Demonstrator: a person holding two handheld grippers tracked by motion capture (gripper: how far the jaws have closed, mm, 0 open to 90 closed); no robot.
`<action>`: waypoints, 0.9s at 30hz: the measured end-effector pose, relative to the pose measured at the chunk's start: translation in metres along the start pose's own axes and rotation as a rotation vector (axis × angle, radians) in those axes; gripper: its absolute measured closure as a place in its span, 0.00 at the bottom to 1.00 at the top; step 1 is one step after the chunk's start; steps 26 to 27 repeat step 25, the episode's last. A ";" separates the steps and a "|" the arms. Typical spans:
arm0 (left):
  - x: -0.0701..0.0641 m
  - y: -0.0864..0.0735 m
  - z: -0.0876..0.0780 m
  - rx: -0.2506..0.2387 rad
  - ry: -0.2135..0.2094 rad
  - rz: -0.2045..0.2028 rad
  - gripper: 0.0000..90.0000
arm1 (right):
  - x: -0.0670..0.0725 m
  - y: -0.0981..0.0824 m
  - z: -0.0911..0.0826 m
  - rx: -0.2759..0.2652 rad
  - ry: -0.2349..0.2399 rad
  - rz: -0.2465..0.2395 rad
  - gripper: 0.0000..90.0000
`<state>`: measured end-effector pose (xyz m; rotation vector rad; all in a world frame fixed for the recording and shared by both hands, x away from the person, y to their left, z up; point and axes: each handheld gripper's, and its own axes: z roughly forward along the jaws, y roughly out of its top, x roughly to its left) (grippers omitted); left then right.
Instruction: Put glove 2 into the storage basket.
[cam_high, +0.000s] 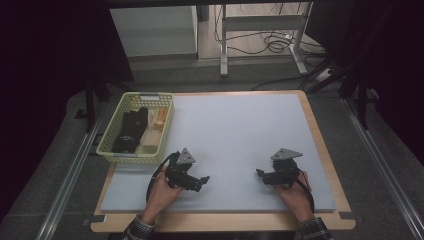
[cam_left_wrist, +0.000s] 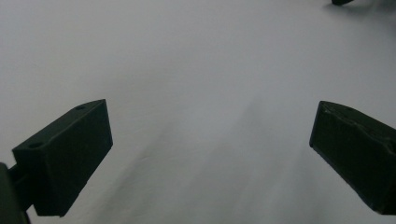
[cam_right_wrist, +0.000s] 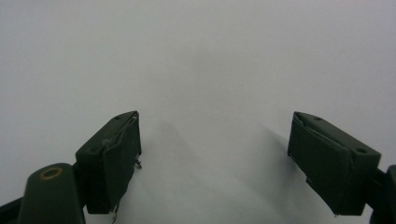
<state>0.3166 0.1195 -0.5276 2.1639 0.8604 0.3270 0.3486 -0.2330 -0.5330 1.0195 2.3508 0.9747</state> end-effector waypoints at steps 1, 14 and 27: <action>-0.001 -0.001 0.002 0.005 0.000 0.003 0.00 | 0.000 0.000 0.000 0.000 0.000 0.000 0.19; -0.005 -0.007 0.021 0.070 -0.005 0.015 0.00 | 0.000 0.000 0.000 0.000 -0.001 -0.001 0.19; -0.006 -0.008 0.022 0.076 -0.001 0.016 0.00 | 0.000 0.000 0.000 -0.001 -0.002 -0.002 0.19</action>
